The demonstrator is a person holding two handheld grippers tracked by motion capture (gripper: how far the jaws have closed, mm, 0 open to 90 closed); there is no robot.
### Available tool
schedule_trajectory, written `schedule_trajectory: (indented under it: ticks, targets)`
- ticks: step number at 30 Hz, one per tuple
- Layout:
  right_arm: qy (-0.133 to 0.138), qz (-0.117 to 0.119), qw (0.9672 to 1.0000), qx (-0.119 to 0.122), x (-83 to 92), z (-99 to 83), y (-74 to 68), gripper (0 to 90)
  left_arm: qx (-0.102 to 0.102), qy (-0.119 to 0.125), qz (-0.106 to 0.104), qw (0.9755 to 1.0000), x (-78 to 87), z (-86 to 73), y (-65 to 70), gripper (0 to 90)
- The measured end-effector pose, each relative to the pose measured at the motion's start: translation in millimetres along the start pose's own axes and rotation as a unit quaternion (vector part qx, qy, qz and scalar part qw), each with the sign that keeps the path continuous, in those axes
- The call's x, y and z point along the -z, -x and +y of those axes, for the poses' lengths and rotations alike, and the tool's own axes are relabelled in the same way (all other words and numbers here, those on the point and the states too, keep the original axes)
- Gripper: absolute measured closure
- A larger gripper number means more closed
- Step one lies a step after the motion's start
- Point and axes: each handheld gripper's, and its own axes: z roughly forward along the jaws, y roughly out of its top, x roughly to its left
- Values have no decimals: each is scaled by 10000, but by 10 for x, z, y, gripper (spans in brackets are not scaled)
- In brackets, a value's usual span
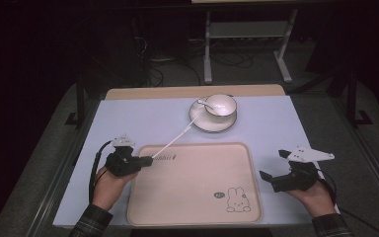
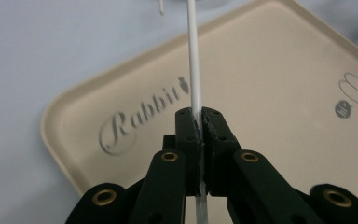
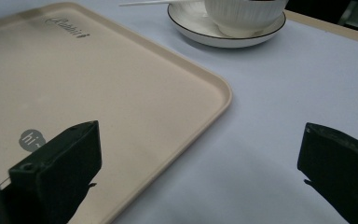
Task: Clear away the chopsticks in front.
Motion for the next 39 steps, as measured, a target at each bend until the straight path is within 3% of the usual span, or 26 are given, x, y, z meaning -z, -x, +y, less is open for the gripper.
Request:
schedule_trajectory:
  ticks: [3,7,18,23,32,39]
  targets:
    - [2,8,10000,8,-1,2,-2,0,-46,-204,-28,9998,-52,-75,29,861]
    - [-1,7,10000,24,-5,6,-7,0,-73,-305,-76,9995,-104,-85,26,861]
    - [9,-10,10000,7,7,0,6,0,-88,-298,-42,9995,-111,-131,90,860]
    - [1,-8,10000,-6,7,0,6,0,6,-503,-49,9987,-154,-244,117,858]
    - [-15,3,10000,7,-4,7,-8,0,-106,-911,23,9958,-259,-287,90,846]
    - [-26,13,10000,7,-9,5,-10,0,-93,-908,21,9958,-260,-285,93,839]
